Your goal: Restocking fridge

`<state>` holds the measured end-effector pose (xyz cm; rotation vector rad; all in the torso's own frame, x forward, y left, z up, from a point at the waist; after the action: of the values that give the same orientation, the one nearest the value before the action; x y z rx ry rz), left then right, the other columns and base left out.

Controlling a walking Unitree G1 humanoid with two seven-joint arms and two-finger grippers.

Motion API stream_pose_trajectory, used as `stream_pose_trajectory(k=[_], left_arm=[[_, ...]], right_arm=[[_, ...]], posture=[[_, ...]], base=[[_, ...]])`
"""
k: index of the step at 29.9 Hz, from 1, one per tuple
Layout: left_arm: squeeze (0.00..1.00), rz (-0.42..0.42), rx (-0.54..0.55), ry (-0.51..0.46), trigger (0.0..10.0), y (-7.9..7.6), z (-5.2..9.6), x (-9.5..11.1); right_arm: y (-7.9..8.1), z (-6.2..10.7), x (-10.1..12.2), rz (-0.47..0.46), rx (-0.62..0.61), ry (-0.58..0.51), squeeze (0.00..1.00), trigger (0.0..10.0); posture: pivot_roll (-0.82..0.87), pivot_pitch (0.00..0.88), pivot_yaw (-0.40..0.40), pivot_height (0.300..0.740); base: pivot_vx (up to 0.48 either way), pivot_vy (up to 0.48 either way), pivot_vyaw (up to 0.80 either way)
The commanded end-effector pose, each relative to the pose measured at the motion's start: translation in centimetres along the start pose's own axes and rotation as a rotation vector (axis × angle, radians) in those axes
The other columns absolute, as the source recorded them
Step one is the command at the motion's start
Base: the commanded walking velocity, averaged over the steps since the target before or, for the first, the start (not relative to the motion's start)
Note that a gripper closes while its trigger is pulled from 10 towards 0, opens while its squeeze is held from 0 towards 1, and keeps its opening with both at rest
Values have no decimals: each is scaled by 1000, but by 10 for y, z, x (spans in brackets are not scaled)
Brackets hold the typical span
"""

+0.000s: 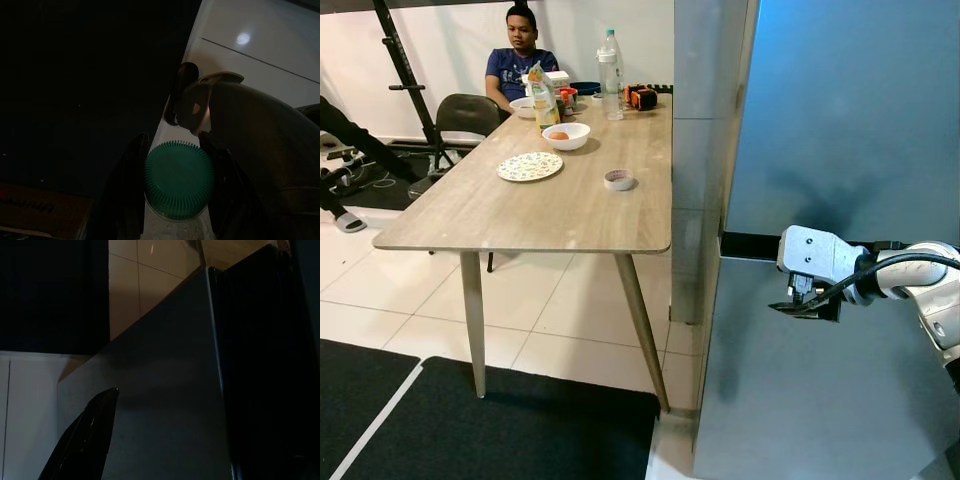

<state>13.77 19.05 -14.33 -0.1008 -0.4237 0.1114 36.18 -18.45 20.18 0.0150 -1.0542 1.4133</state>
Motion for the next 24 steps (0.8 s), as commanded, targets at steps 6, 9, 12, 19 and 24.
stream_pose_trajectory(k=[6,9,12,19,24], left_arm=[[0,0,-11,31,10000,0,1,-8],[0,12,-12,27,10000,0,1,-7],[0,17,-12,26,10000,-1,1,-7],[0,5,-1,24,10000,0,0,-6],[0,11,21,17,10000,2,0,-5]], right_arm=[[30,-17,-2,-20,172,-7,0,10000],[30,-16,-2,-19,188,-3,0,10000],[32,-16,-3,-19,204,1,0,10000],[41,-20,3,-41,267,-59,0,10000],[49,-23,6,-52,317,-91,0,10000]], posture=[[-102,0,7,740],[-104,0,3,740],[-103,0,-1,740],[-102,0,-2,740],[-98,0,-3,740]], base=[[0,0,0],[0,0,0],[0,0,0],[0,0,0],[0,0,0]])
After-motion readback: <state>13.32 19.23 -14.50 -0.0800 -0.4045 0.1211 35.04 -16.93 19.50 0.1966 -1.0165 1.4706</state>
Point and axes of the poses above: a point about 5 cm out from each wrist's last joint towards the gripper, its own z axis pointing back from the gripper into the wrist, its own x axis along the axis of the wrist's last joint, y = z × x, the point moved 4 cm from there along -z, pointing out of the wrist towards the gripper, and after that the axes turned 3 degrees about -z, right-handed, at the moved point
